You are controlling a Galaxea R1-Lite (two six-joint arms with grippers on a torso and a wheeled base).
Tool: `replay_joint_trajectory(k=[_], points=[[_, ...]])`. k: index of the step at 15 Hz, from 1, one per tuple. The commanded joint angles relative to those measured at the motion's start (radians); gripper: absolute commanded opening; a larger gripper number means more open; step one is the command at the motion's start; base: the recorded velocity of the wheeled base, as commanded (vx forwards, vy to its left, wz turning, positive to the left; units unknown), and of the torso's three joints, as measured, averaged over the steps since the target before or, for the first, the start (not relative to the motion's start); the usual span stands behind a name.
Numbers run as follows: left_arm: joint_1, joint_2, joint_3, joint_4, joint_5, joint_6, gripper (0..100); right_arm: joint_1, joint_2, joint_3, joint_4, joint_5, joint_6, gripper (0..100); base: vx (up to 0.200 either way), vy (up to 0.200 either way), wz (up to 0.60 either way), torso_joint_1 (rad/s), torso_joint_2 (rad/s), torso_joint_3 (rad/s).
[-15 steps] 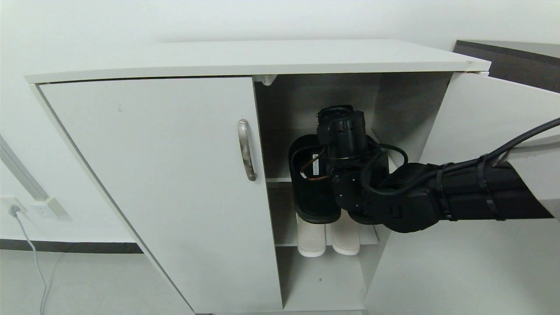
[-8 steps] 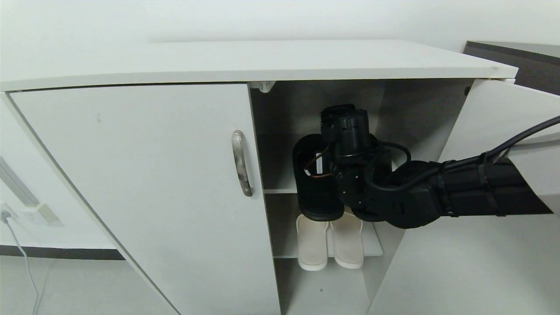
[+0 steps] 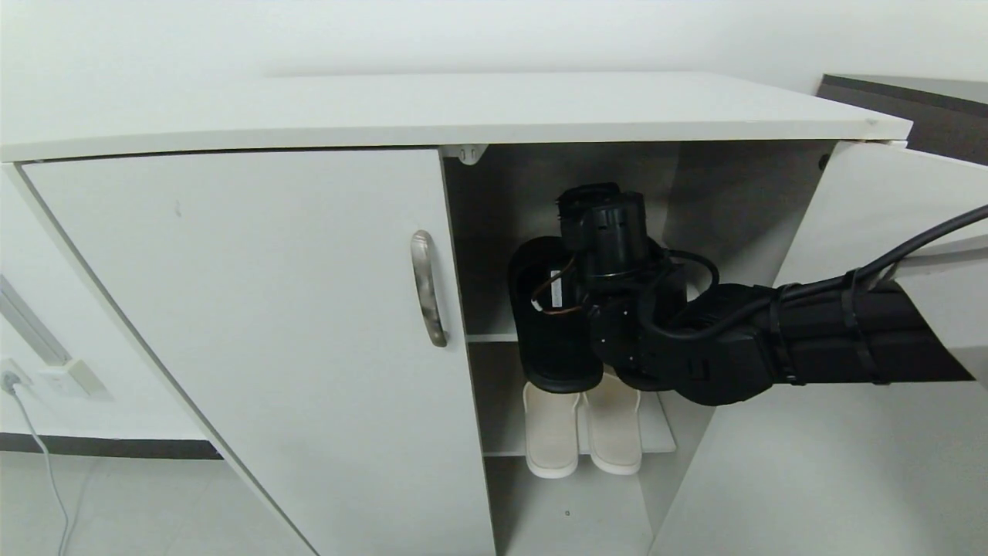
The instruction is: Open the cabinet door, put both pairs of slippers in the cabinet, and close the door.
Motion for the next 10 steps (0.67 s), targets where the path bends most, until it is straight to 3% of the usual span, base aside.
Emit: replay_joint_trajectory(k=[1, 10], points=[[0.001, 0.001, 0.000, 0.000, 0.000, 0.000, 0, -0.012, 0.019, -0.020, 0.002, 0.003, 0.000, 0, 0.000, 0.000, 0.00, 0.000, 0.00, 0.000], [0.000, 0.001, 0.000, 0.000, 0.002, 0.000, 0, -0.038, 0.094, -0.204, 0.127, 0.061, 0.003, 0, 0.000, 0.000, 0.00, 0.000, 0.00, 0.000]])
